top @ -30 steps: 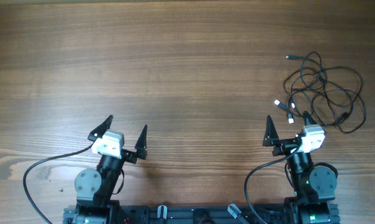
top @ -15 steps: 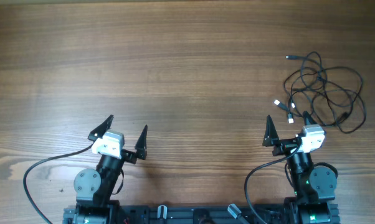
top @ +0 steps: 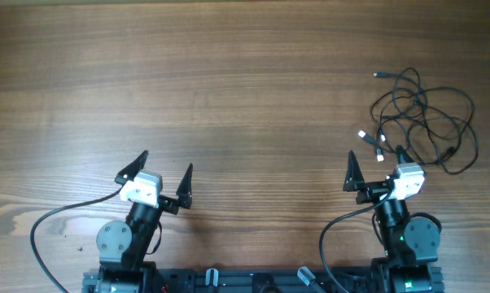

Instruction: Untangle cables

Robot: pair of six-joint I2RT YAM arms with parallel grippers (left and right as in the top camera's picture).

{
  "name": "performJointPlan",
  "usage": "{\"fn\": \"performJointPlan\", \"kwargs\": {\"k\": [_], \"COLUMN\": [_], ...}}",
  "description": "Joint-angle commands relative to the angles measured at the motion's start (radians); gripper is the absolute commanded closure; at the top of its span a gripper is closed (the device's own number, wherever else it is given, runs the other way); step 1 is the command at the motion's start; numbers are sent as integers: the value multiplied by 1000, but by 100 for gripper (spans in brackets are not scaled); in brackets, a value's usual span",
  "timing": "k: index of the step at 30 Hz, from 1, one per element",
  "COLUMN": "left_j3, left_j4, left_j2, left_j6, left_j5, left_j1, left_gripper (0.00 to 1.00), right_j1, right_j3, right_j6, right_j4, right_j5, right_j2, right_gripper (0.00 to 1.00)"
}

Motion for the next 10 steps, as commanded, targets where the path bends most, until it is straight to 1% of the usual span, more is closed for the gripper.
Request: {"fn": "performJointPlan", "kwargs": {"k": [1, 10], "left_j3": [-4, -4], "left_j4": [-4, -4], "left_j2": [-10, -10], "left_j6": [15, 15], "left_j5": [23, 22], "left_j1": [7, 7], "left_gripper": [0, 0], "right_j1": [4, 4], "right_j3": [-1, -1], "right_j6": [-13, -12], "right_j4": [2, 2], "right_j5": [-12, -12], "right_j2": [-12, -12], "right_gripper": [0, 0]}}
